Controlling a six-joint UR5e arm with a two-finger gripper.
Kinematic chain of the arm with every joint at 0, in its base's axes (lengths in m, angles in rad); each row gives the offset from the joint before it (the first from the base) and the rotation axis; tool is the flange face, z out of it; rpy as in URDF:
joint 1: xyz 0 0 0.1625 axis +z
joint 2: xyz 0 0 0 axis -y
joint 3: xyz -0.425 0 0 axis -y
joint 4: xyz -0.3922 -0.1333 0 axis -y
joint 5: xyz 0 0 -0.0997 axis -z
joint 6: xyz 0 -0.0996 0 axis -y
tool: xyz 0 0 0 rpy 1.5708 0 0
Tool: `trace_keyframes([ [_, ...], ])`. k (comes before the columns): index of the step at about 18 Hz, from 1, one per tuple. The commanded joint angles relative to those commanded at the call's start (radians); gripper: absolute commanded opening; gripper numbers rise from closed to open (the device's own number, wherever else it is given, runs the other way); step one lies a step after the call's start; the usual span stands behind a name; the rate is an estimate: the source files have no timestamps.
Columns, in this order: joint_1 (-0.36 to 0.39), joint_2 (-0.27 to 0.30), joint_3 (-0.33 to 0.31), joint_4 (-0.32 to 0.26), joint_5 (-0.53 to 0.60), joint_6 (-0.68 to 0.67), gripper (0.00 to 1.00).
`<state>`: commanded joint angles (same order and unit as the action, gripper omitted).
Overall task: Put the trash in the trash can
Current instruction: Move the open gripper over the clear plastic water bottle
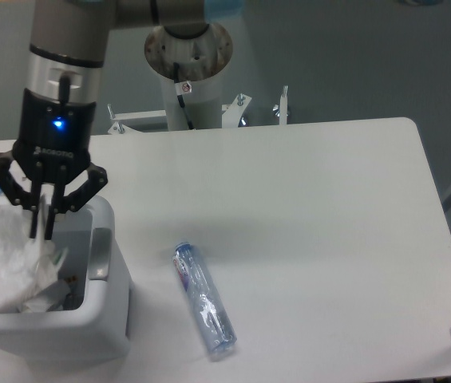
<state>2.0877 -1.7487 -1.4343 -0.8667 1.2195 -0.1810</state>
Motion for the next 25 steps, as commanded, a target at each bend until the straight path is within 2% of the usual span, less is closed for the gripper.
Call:
trace_keyframes([
  [4, 0.011, 0.005, 0.002, 0.0, 0.009, 0.003, 1.0],
  [7, 0.09, -0.009, 0.0, -0.002, 0.058, 0.005, 1.0],
  [10, 0.19, -0.073, 0.018, -0.002, 0.095, -0.003, 1.0],
  [15, 0.279, -0.161, 0.04, -0.002, 0.098, 0.034, 1.0],
  [19, 0.29, -0.224, 0.02, -0.002, 0.127, 0.175, 1.0],
  [22, 0.29, -0.282, 0.022, -0.002, 0.182, 0.224, 1.0],
  [25, 0.288, -0.336, 0.009, 0.0, 0.183, 0.239, 1.0],
])
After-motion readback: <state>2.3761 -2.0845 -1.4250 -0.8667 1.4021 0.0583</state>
